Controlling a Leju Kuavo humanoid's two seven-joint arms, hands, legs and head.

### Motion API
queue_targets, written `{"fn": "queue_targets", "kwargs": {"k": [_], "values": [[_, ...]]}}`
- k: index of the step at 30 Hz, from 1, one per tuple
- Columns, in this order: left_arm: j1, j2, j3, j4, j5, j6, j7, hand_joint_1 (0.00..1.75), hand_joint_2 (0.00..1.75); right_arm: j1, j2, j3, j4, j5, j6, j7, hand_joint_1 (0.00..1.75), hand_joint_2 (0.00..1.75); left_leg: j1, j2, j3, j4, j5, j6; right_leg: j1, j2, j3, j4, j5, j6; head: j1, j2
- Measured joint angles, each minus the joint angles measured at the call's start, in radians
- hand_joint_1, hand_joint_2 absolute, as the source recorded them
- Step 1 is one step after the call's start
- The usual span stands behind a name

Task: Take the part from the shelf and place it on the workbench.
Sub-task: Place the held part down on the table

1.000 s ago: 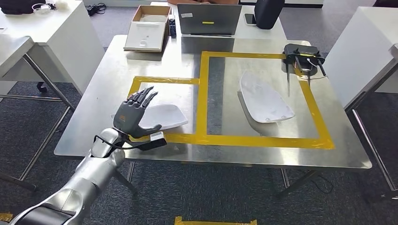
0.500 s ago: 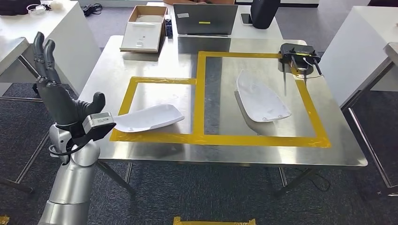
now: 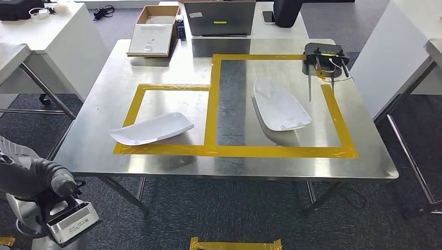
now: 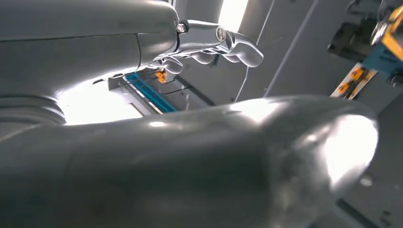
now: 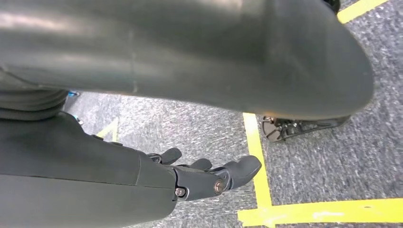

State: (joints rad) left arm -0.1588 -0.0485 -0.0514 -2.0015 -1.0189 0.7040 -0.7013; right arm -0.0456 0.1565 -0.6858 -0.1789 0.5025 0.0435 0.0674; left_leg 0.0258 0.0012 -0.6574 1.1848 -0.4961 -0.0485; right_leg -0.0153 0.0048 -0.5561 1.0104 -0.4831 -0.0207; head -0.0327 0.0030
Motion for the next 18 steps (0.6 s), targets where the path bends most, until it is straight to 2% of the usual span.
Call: {"fn": "queue_targets", "kwargs": {"k": [2, 3, 5, 7, 8, 9, 11, 12, 13, 14, 15, 16, 17, 18], "values": [[0.002, 0.002, -0.007, -0.017, 0.003, 0.0, 0.0, 0.0, 0.0, -0.004, 0.0, -0.001, 0.0, 0.0, 0.0, -0.006, 0.0, 0.0, -0.003, -0.003, 0.056, -0.099, 0.024, 0.005, 0.001, 0.002, -0.006, 0.008, -0.003, 0.006, 0.0, 0.0], [0.003, 0.003, -0.01, -0.023, 0.006, 0.0, 0.001, 0.0, 0.0, -0.006, 0.0, -0.001, 0.0, 0.0, 0.0, -0.008, 0.0, 0.0, -0.004, -0.005, 0.07, -0.125, 0.024, 0.007, 0.002, 0.003, -0.01, 0.011, -0.003, 0.011, 0.0, 0.0], [0.005, 0.003, -0.018, -0.033, 0.009, 0.0, 0.001, 0.0, 0.0, -0.008, -0.001, -0.003, 0.0, 0.0, 0.0, -0.008, 0.0, 0.0, -0.007, -0.008, 0.073, -0.137, 0.019, 0.016, 0.004, 0.004, -0.017, 0.015, 0.002, 0.022, 0.0, 0.0], [0.005, 0.004, -0.026, -0.037, 0.005, 0.0, 0.001, 0.0, 0.0, -0.007, -0.002, -0.003, 0.0, 0.003, -0.002, -0.003, 0.0, 0.0, -0.005, -0.007, 0.066, -0.142, 0.022, 0.031, 0.003, 0.003, -0.022, 0.021, -0.003, 0.032, 0.001, 0.0], [0.005, 0.004, -0.03, -0.038, 0.001, -0.001, 0.001, 0.0, 0.0, -0.008, -0.003, -0.003, 0.0, 0.005, -0.002, 0.001, 0.0, 0.0, -0.004, -0.005, 0.061, -0.143, 0.028, 0.039, 0.002, 0.002, -0.03, 0.041, -0.022, 0.036, 0.002, 0.0], [0.005, 0.004, -0.034, -0.039, -0.004, -0.001, 0.001, 0.0, 0.0, -0.008, -0.003, -0.003, 0.0, 0.006, -0.003, 0.004, 0.0, 0.0, -0.003, -0.002, 0.054, -0.144, 0.034, 0.048, 0.002, 0.001, -0.045, 0.08, -0.056, 0.04, 0.003, 0.0], [0.007, 0.004, -0.039, -0.04, -0.008, -0.001, 0.001, 0.0, 0.0, -0.009, -0.003, -0.004, 0.0, 0.005, -0.003, 0.005, 0.0, 0.0, -0.006, 0.002, 0.038, -0.144, 0.048, 0.061, 0.001, 0.0, -0.086, 0.203, -0.141, 0.045, 0.005, 0.0], [0.01, 0.004, -0.041, -0.04, -0.008, -0.001, 0.001, 0.0, 0.0, -0.01, -0.003, -0.004, 0.0, 0.005, -0.003, 0.005, 0.0, 0.0, -0.009, 0.004, 0.028, -0.144, 0.056, 0.063, 0.002, -0.001, -0.101, 0.26, -0.168, 0.045, 0.005, 0.0], [0.012, 0.004, -0.043, -0.04, -0.008, -0.001, 0.001, 0.0, 0.0, -0.01, -0.003, -0.004, 0.0, 0.005, -0.003, 0.006, 0.0, 0.0, -0.012, 0.006, 0.018, -0.144, 0.065, 0.065, 0.003, -0.001, -0.103, 0.292, -0.174, 0.043, 0.005, 0.0], [0.015, 0.004, -0.044, -0.039, -0.009, -0.001, 0.001, 0.0, 0.0, -0.01, -0.003, -0.004, 0.0, 0.006, -0.003, 0.008, 0.0, 0.0, -0.014, 0.007, 0.007, -0.144, 0.074, 0.065, 0.005, 0.0, -0.089, 0.291, -0.159, 0.039, 0.005, 0.0], [0.016, 0.004, -0.045, -0.039, -0.011, -0.001, 0.001, 0.0, 0.0, -0.01, -0.003, -0.004, 0.0, 0.007, -0.004, 0.01, 0.0, 0.0, -0.017, 0.007, -0.005, -0.144, 0.084, 0.066, 0.008, 0.0, -0.057, 0.254, -0.129, 0.032, 0.005, 0.0], [0.017, 0.004, -0.048, -0.038, -0.01, -0.001, 0.001, 0.0, 0.0, -0.011, -0.003, -0.005, 0.0, 0.005, -0.005, 0.01, 0.0, 0.0, -0.019, 0.006, -0.015, -0.144, 0.094, 0.065, 0.012, 0.0, -0.013, 0.194, -0.099, 0.024, 0.005, 0.0], [0.017, 0.004, -0.05, -0.037, -0.005, -0.001, 0.001, 0.0, 0.0, -0.012, -0.004, -0.006, 0.0, 0.002, -0.006, 0.009, 0.0, 0.0, -0.021, 0.006, -0.024, -0.144, 0.105, 0.063, 0.017, -0.001, 0.037, 0.118, -0.088, 0.013, 0.005, 0.0], [0.018, 0.004, -0.054, -0.036, 0.011, -0.001, 0.001, 0.0, 0.0, -0.014, -0.004, -0.008, 0.0, -0.002, -0.007, 0.006, 0.0, 0.0, -0.021, 0.006, -0.029, -0.146, 0.115, 0.059, 0.022, -0.002, 0.075, 0.056, -0.083, 0.008, 0.004, 0.0]]}}
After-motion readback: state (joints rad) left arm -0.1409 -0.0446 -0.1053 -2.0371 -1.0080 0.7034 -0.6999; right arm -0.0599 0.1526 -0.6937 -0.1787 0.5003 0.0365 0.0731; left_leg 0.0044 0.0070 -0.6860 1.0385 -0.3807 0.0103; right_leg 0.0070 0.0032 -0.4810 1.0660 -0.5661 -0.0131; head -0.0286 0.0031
